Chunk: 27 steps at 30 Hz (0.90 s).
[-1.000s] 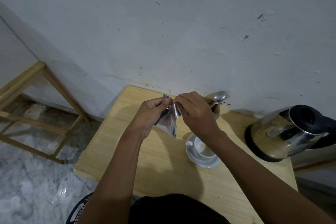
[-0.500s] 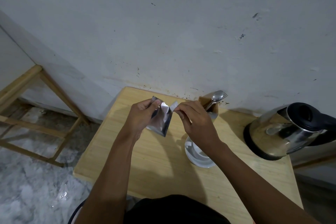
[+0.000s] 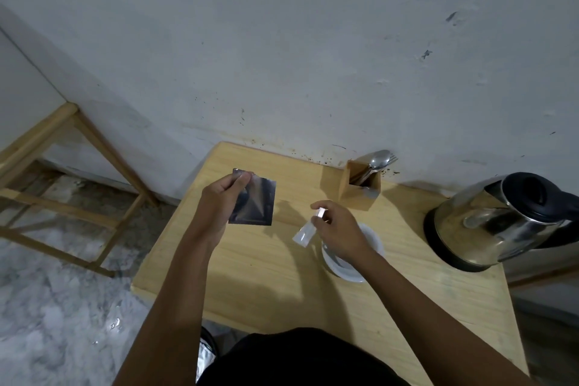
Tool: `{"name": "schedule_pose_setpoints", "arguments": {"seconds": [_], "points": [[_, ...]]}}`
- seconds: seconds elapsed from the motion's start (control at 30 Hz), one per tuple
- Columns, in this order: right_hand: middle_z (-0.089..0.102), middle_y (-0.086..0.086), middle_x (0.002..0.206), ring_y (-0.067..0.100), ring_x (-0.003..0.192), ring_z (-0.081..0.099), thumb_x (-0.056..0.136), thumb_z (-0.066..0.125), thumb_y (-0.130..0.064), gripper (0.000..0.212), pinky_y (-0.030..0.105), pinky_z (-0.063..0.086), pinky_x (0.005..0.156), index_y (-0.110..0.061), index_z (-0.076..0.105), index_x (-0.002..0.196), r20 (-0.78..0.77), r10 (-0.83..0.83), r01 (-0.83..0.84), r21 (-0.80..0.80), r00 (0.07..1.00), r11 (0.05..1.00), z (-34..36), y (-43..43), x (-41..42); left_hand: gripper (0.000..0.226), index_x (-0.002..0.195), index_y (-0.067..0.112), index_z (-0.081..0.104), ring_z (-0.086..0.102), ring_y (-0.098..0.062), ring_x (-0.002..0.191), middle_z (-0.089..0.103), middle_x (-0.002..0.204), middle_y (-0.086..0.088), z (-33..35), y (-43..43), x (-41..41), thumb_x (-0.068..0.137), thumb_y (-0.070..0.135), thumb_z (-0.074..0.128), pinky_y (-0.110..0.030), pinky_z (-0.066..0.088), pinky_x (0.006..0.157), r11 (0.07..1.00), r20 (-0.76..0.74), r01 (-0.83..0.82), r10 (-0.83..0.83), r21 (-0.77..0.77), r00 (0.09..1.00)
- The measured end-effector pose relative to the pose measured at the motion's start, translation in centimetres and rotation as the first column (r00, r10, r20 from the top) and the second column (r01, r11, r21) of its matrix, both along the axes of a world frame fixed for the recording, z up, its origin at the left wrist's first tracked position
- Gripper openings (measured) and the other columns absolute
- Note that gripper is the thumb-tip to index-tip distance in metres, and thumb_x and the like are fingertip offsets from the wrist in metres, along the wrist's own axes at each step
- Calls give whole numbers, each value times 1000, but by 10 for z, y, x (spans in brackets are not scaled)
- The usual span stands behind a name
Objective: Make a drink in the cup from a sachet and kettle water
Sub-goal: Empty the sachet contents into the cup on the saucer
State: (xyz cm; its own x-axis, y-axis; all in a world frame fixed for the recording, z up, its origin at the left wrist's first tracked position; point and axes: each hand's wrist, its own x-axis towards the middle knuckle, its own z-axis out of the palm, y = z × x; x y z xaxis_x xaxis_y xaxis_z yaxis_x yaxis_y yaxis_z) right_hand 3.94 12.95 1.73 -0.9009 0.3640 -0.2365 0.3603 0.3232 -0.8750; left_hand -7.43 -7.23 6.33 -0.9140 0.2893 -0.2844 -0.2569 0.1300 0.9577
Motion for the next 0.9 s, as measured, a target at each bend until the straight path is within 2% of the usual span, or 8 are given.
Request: {"name": "schedule_pose_setpoints", "arguments": {"seconds": [0.13,0.27,0.37,0.47,0.57,0.7,0.8,0.9], "points": [[69,-4,91,14,83,63,91,60,-11,13,21,46,69,-19,71,92,89,137,-142,57,987,988,-18,-21,-21,15,90,34,73,64,-23,100,70,102,-2,-5,-2,7,90,40,59,-35,50,73,999,13,-42,43,-30,999],[72,1,97,9,84,60,93,59,-13,16,9,39,64,-13,75,94,150,150,-165,94,977,982,-32,-31,-34,16,95,33,72,63,-25,104,69,109,-5,-9,-4,12,88,42,61,-40,53,80,998,71,-50,52,-27,996],[72,2,106,11,90,60,95,59,-17,18,15,42,67,-13,75,102,175,185,-209,133,967,969,-37,-31,-35,16,95,33,73,64,-25,105,70,109,-4,-12,-3,16,87,41,62,-45,54,88,998,108,-67,68,-14,992],[69,-2,109,7,100,54,94,60,-19,16,24,43,86,-17,75,98,117,169,-191,211,979,959,-35,-28,-30,17,95,31,74,64,-25,106,71,108,-3,-15,-2,19,86,41,64,-48,52,91,996,121,-86,87,-14,989],[70,-4,108,10,102,61,95,59,-23,18,28,48,89,-16,74,101,7,20,-21,101,1000,995,-24,-25,-22,19,96,29,74,64,-27,107,71,109,-5,-17,0,21,85,41,65,-49,52,92,996,138,-87,86,4,987],[70,-9,105,15,103,65,96,57,-26,18,38,52,88,-19,71,107,-18,-44,38,-259,999,965,0,-26,-3,19,96,28,74,64,-28,108,72,107,-5,-18,10,27,84,41,65,-51,50,95,997,157,-57,50,43,986],[71,6,100,22,95,66,96,58,-25,16,37,53,83,-18,70,105,-52,69,-79,-220,996,972,1,-26,11,22,97,25,74,64,-26,107,72,106,-6,-15,26,34,85,40,64,-49,50,98,996,137,24,-35,84,990],[71,15,90,25,82,66,96,59,-20,14,38,53,77,-12,71,96,-107,18,-35,-167,994,985,-3,-18,21,23,101,22,73,66,-28,107,73,108,-8,-11,43,41,85,36,66,-48,50,99,988,139,104,-120,116,983]]}}
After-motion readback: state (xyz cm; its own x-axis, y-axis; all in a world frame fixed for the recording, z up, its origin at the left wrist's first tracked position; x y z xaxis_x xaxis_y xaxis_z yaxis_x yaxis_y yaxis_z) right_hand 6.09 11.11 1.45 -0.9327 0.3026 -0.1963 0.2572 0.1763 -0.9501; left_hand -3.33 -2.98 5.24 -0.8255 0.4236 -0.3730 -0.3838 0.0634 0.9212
